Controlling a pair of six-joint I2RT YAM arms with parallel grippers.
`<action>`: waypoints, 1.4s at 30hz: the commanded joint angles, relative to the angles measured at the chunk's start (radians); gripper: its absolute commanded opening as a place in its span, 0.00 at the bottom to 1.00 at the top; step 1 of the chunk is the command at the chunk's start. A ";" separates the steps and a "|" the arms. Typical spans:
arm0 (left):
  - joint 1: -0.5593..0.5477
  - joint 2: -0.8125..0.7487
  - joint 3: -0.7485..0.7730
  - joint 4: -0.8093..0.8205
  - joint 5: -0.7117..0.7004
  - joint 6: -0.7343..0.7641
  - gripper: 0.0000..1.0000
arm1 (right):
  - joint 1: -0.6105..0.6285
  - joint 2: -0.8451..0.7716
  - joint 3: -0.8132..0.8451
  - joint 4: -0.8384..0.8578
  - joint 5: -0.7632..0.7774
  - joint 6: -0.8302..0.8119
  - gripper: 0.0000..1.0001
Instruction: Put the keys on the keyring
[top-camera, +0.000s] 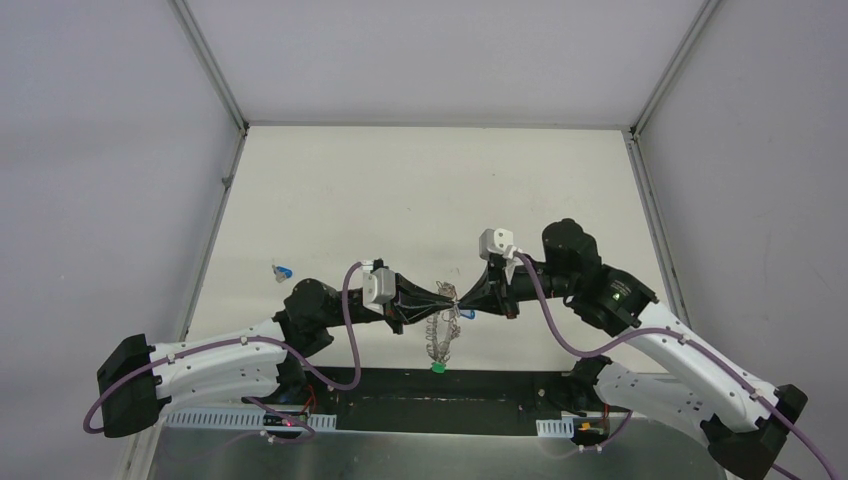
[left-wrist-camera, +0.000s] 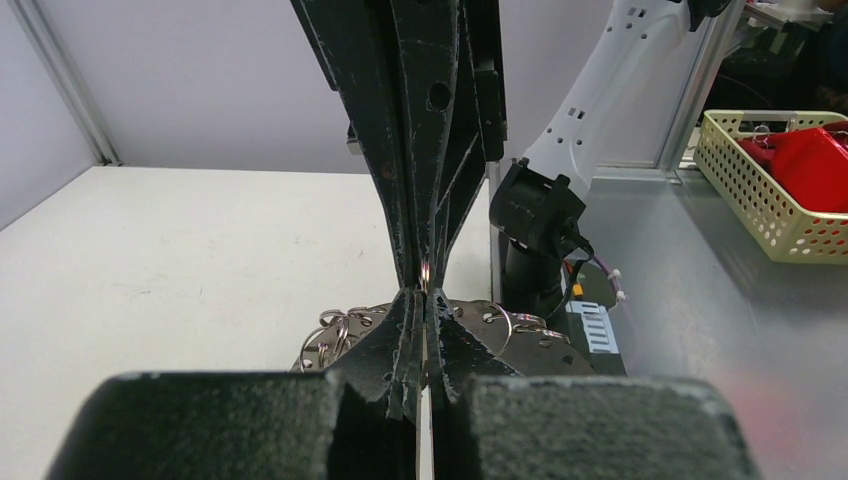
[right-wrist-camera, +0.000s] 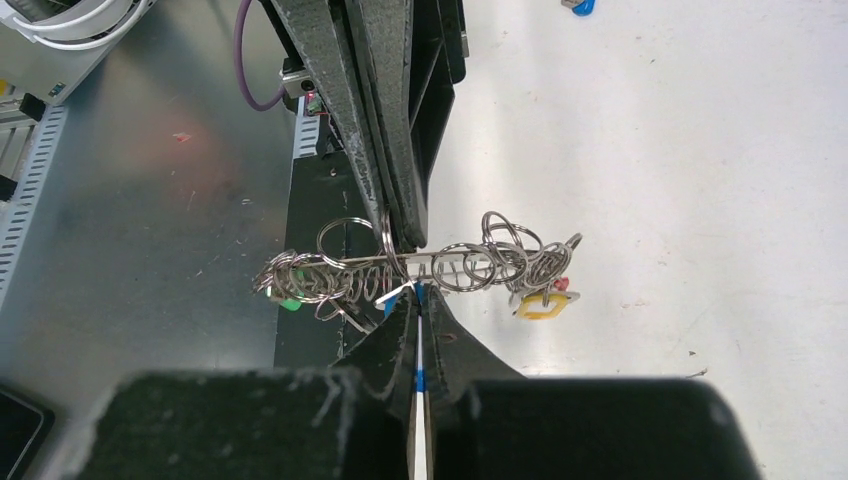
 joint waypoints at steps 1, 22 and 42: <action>-0.009 -0.019 0.032 0.127 0.025 -0.013 0.00 | -0.002 0.024 0.003 0.037 -0.011 0.015 0.00; -0.010 -0.104 0.071 -0.302 -0.197 0.036 0.00 | -0.002 -0.093 -0.040 0.020 0.204 0.011 0.92; -0.009 0.277 0.306 -0.399 -0.258 0.084 0.00 | -0.002 -0.186 -0.141 0.039 0.368 0.194 1.00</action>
